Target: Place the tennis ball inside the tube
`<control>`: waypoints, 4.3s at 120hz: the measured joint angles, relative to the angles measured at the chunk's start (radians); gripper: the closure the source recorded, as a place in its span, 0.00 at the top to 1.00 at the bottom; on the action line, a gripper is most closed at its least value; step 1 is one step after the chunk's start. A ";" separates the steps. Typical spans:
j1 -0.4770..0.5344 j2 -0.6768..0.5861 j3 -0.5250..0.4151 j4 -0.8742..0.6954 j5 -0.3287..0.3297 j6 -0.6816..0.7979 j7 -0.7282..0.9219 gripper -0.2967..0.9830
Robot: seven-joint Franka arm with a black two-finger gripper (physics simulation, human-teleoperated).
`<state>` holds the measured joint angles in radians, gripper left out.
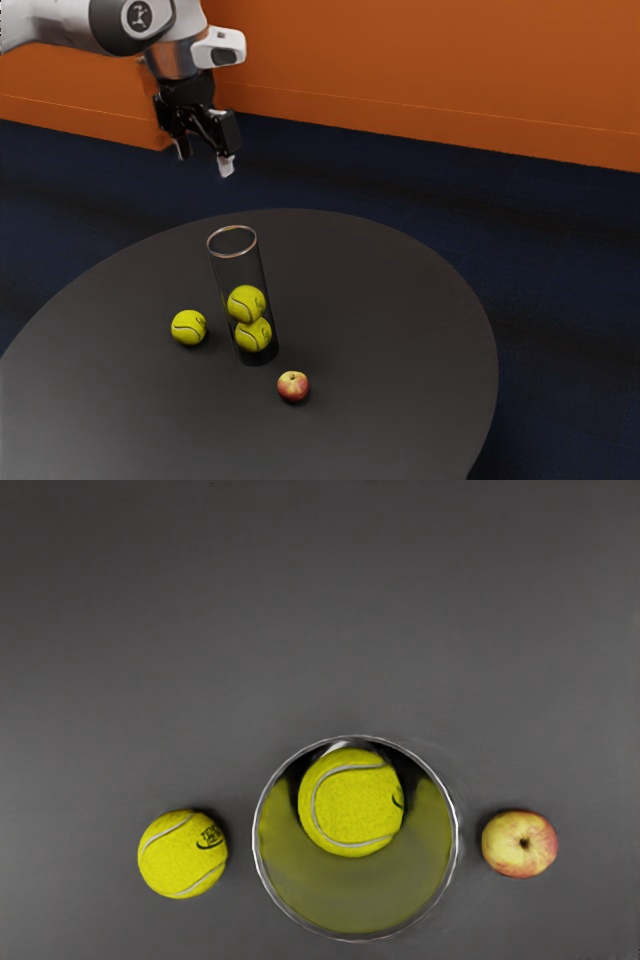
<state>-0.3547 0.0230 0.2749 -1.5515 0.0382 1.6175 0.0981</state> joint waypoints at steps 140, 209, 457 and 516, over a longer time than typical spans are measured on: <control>0.281 0.229 0.056 -0.393 -0.185 0.375 -0.020 0.75; 0.257 0.366 0.046 -0.463 -0.274 0.663 0.016 0.75; 0.100 0.202 0.004 0.021 -0.152 0.009 -0.031 0.47; 0.042 0.139 0.008 -0.051 -0.150 -0.015 -0.087 0.47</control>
<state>-0.3128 0.1623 0.2834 -1.6028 -0.1122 1.6022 0.0111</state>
